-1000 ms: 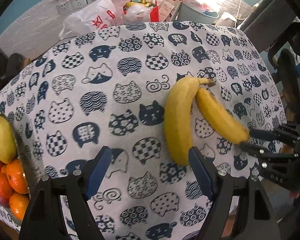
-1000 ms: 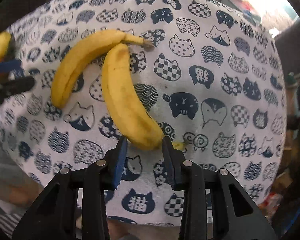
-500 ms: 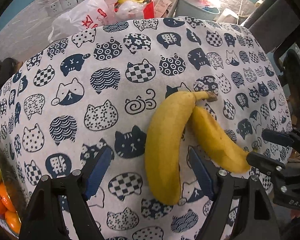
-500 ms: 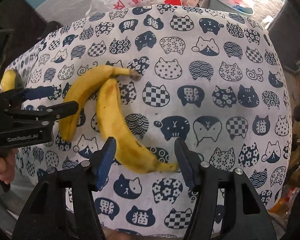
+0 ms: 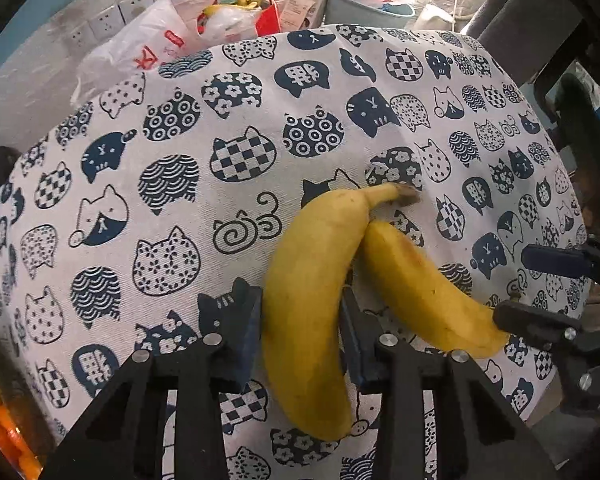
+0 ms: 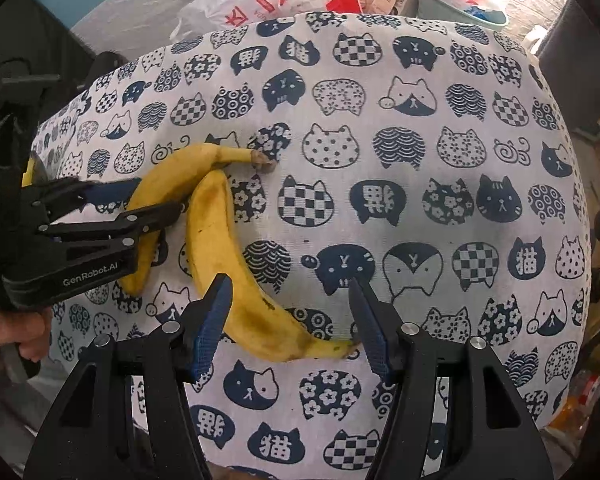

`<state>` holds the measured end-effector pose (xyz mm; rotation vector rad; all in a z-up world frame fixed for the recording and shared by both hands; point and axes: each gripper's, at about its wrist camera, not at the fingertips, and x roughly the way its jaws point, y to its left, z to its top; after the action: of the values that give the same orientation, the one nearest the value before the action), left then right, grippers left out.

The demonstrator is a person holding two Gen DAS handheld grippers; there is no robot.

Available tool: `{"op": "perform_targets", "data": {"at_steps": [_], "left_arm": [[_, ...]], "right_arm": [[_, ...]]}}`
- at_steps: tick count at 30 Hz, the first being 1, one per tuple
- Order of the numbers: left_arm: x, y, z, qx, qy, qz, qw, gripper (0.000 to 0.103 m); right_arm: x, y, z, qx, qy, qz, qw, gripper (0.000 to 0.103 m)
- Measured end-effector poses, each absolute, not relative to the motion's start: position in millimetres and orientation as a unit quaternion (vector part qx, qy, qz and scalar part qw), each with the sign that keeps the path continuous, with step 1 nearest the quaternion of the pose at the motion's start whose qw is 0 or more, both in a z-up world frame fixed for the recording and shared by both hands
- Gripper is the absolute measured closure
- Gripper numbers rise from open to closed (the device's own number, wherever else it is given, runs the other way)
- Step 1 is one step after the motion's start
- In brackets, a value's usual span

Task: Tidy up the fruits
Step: 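Grasp one banana with the right tool while the left tool grasps the other banana, then lift and carry both bananas in the two tools to the plate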

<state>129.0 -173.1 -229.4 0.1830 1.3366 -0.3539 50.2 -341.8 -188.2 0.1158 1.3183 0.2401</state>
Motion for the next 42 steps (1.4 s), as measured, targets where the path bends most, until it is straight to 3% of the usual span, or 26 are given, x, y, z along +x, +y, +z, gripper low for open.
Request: {"op": "perform_targets", "data": {"at_steps": [21,23,32,42], "left_arm": [[99.7,-117.7,-201.4,0.046,0.61,-0.147,0.777,0.067],[98.1,-116.3,-200.4,0.045,0.61,-0.147,0.777,0.067],[88.9,-106.4,-188.9,0.036,0.606,-0.143,0.782,0.067],[77.5,-99.4,-169.9,0.035,0.593,-0.142,0.792,0.067]], "right_arm": [[68.8,-264.8,-223.0,-0.019,0.608,0.158,0.778,0.042],[68.0,-261.8,-226.6,-0.028,0.609,0.155,0.777,0.059],[63.3,-254.3,-220.7,-0.048,0.596,0.152,0.787,0.069],[52.1,-249.7,-193.1,-0.028,0.572,0.169,0.802,0.069]]}}
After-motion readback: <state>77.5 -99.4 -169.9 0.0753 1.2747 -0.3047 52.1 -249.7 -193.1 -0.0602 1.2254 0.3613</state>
